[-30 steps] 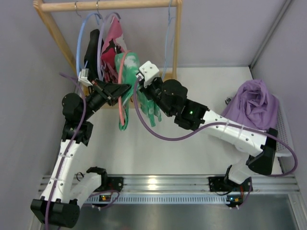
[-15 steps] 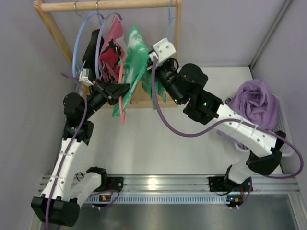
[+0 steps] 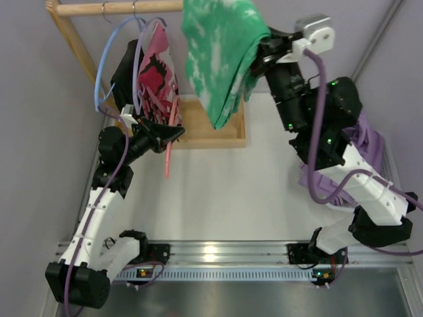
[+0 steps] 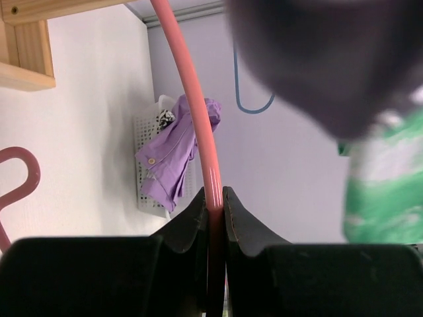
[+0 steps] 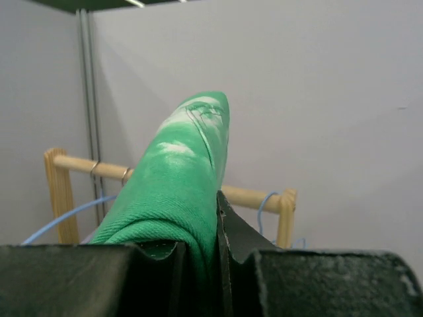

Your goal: Remove the trousers from the hanger

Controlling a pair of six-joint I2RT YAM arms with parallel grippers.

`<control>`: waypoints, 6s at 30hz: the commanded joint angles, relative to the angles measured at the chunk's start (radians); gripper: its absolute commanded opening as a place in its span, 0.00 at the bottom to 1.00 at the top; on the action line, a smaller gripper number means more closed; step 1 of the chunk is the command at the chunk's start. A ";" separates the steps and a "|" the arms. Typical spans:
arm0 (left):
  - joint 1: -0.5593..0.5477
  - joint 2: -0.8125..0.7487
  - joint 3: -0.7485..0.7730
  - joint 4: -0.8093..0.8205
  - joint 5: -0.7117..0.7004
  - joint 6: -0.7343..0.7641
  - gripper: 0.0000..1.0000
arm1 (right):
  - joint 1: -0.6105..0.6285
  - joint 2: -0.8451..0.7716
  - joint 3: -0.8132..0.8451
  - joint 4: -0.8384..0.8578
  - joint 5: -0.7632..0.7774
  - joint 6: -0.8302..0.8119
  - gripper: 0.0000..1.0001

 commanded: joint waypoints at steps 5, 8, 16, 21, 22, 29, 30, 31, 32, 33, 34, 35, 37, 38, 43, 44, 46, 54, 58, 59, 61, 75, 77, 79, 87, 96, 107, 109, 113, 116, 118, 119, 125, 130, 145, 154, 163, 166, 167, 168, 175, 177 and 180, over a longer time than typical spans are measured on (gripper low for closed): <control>-0.036 -0.050 0.027 0.057 0.057 0.107 0.00 | -0.178 -0.188 0.035 0.132 0.006 0.074 0.00; -0.037 -0.055 0.018 0.058 0.065 0.121 0.00 | -0.312 -0.274 -0.037 0.070 0.012 0.158 0.00; -0.077 -0.061 0.050 0.058 0.068 0.197 0.00 | -0.710 -0.574 -0.280 -0.153 0.089 0.273 0.00; -0.097 -0.068 0.050 0.058 0.065 0.219 0.00 | -0.870 -0.703 -0.409 -0.292 0.216 0.243 0.00; -0.099 -0.068 0.047 0.058 0.063 0.219 0.00 | -0.890 -0.729 -0.419 -0.318 0.227 0.243 0.00; -0.099 -0.088 0.039 0.058 0.051 0.216 0.00 | -1.133 -0.849 -0.521 -0.559 0.301 0.330 0.00; -0.099 -0.090 0.038 0.058 0.050 0.216 0.00 | -1.184 -0.860 -0.550 -0.614 0.314 0.344 0.00; -0.100 -0.088 0.038 0.058 0.051 0.217 0.00 | -1.208 -0.880 -0.568 -0.631 0.319 0.348 0.00; -0.100 -0.090 0.038 0.058 0.054 0.217 0.00 | -1.229 -0.889 -0.614 -0.645 0.322 0.347 0.00; -0.100 -0.091 0.038 0.058 0.054 0.217 0.00 | -1.251 -0.903 -0.639 -0.647 0.351 0.339 0.00; -0.102 -0.092 0.036 0.058 0.057 0.219 0.00 | -1.257 -0.909 -0.665 -0.626 0.366 0.327 0.00; -0.102 -0.092 0.038 0.058 0.059 0.221 0.00 | -1.262 -0.912 -0.721 -0.604 0.383 0.284 0.00; -0.108 -0.098 0.039 0.058 0.056 0.224 0.00 | -1.266 -0.906 -0.781 -0.496 0.431 0.205 0.00; -0.111 -0.099 0.039 0.058 0.053 0.222 0.00 | -1.269 -0.900 -0.853 -0.451 0.446 0.180 0.00; -0.126 -0.099 0.041 0.072 0.043 0.207 0.00 | -1.334 -0.753 -0.915 -0.449 0.410 0.267 0.00; -0.126 -0.101 0.042 0.077 0.049 0.207 0.00 | -1.334 -0.724 -0.923 -0.432 0.379 0.270 0.00; -0.129 -0.105 0.044 0.080 0.051 0.214 0.00 | -1.335 -0.626 -0.930 -0.356 0.309 0.266 0.00; -0.132 -0.130 0.068 0.080 0.071 0.230 0.00 | -1.334 -0.304 -0.894 -0.267 0.109 0.293 0.00; -0.134 -0.115 0.087 0.078 0.089 0.228 0.00 | -1.335 -0.179 -0.851 -0.296 0.023 0.321 0.00; -0.134 -0.108 0.099 0.080 0.092 0.234 0.00 | -1.334 -0.153 -0.825 -0.323 -0.029 0.322 0.00; -0.134 -0.092 0.117 0.080 0.103 0.248 0.00 | -1.334 -0.082 -0.797 -0.396 -0.076 0.328 0.03; -0.137 0.109 0.358 0.026 0.044 0.372 0.00 | -1.341 -0.166 -0.693 -0.668 -0.202 0.298 0.87; -0.137 0.129 0.394 0.026 0.022 0.388 0.00 | -1.341 -0.185 -0.654 -0.717 -0.225 0.302 0.94; -0.137 0.166 0.420 0.046 -0.001 0.376 0.00 | -1.341 -0.213 -0.618 -0.782 -0.247 0.296 0.99; -0.140 0.326 0.535 0.224 -0.046 0.192 0.00 | -1.341 -0.325 -0.527 -0.932 -0.351 0.276 0.99; -0.174 0.462 0.697 0.256 -0.078 0.210 0.00 | -1.343 -0.381 -0.423 -1.064 -0.512 0.282 0.99; -0.252 0.547 0.795 0.272 -0.079 0.273 0.00 | -1.343 -0.401 -0.389 -1.060 -0.600 0.332 0.99; -0.251 0.579 0.811 0.272 -0.088 0.286 0.00 | -1.343 -0.403 -0.375 -1.066 -0.627 0.351 0.99; -0.251 0.636 0.858 0.273 -0.102 0.288 0.00 | -1.341 -0.409 -0.369 -1.058 -0.644 0.365 0.99; -0.251 0.675 0.892 0.273 -0.107 0.286 0.00 | -1.341 -0.418 -0.387 -1.046 -0.644 0.356 0.99; -0.251 0.695 0.910 0.273 -0.110 0.291 0.00 | -1.341 -0.424 -0.400 -1.041 -0.646 0.355 0.99; -0.251 0.705 0.915 0.273 -0.111 0.297 0.00 | -1.341 -0.426 -0.403 -1.038 -0.647 0.356 0.99; -0.251 0.749 0.958 0.272 -0.128 0.322 0.00 | -1.343 -0.437 -0.418 -1.026 -0.658 0.368 0.99; -0.257 0.775 0.961 0.273 -0.128 0.317 0.00 | -1.343 -0.443 -0.421 -1.021 -0.666 0.373 0.99; -0.254 0.628 0.739 0.193 -0.150 0.411 0.57 | -1.343 -0.472 -0.427 -1.029 -0.687 0.367 0.99; -0.226 0.467 0.604 0.140 -0.174 0.483 0.79 | -1.341 -0.507 -0.459 -1.027 -0.696 0.355 0.99; -0.208 0.294 0.497 -0.086 -0.289 0.754 0.99 | -1.343 -0.521 -0.496 -1.023 -0.745 0.329 0.99; -0.200 0.203 0.452 -0.162 -0.351 0.871 0.99 | -1.343 -0.521 -0.501 -1.020 -0.752 0.315 0.99; -0.201 0.165 0.441 -0.184 -0.361 0.930 0.99 | -1.343 -0.519 -0.504 -1.020 -0.758 0.309 0.99; -0.201 0.146 0.432 -0.234 -0.366 0.966 0.99 | -1.343 -0.519 -0.505 -1.018 -0.773 0.307 0.99; -0.201 0.099 0.417 -0.354 -0.348 1.081 0.99 | -1.341 -0.503 -0.524 -1.001 -0.804 0.324 0.99; -0.200 0.085 0.411 -0.359 -0.323 1.075 0.99 | -1.343 -0.501 -0.522 -1.003 -0.802 0.324 1.00; -0.201 0.077 0.427 -0.402 -0.259 1.050 0.99 | -1.341 -0.516 -0.527 -1.003 -0.808 0.316 0.99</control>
